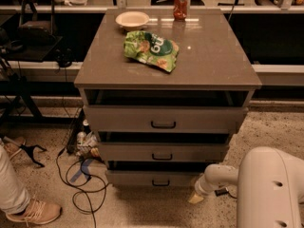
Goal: Open bottom drawer
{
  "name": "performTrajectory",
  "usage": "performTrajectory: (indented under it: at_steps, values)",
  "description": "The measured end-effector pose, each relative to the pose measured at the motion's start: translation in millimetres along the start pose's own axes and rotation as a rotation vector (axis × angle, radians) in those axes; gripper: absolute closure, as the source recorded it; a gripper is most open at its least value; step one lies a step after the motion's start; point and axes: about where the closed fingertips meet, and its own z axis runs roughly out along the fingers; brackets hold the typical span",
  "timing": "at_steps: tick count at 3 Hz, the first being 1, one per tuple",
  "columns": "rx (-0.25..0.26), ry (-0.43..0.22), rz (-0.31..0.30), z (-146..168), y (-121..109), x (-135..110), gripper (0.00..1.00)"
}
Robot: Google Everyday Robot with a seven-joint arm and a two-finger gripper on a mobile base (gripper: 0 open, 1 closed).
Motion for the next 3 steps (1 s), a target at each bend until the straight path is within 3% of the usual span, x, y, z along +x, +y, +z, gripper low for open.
performTrajectory:
  at_steps: [1, 2, 3]
  values:
    - [0.065, -0.014, -0.051, 1.9, -21.1, -3.5, 0.00]
    - [0.128, -0.028, -0.084, -0.1, -33.7, -9.9, 0.00]
    - [0.141, -0.016, -0.092, 12.5, -46.5, -13.5, 0.00]
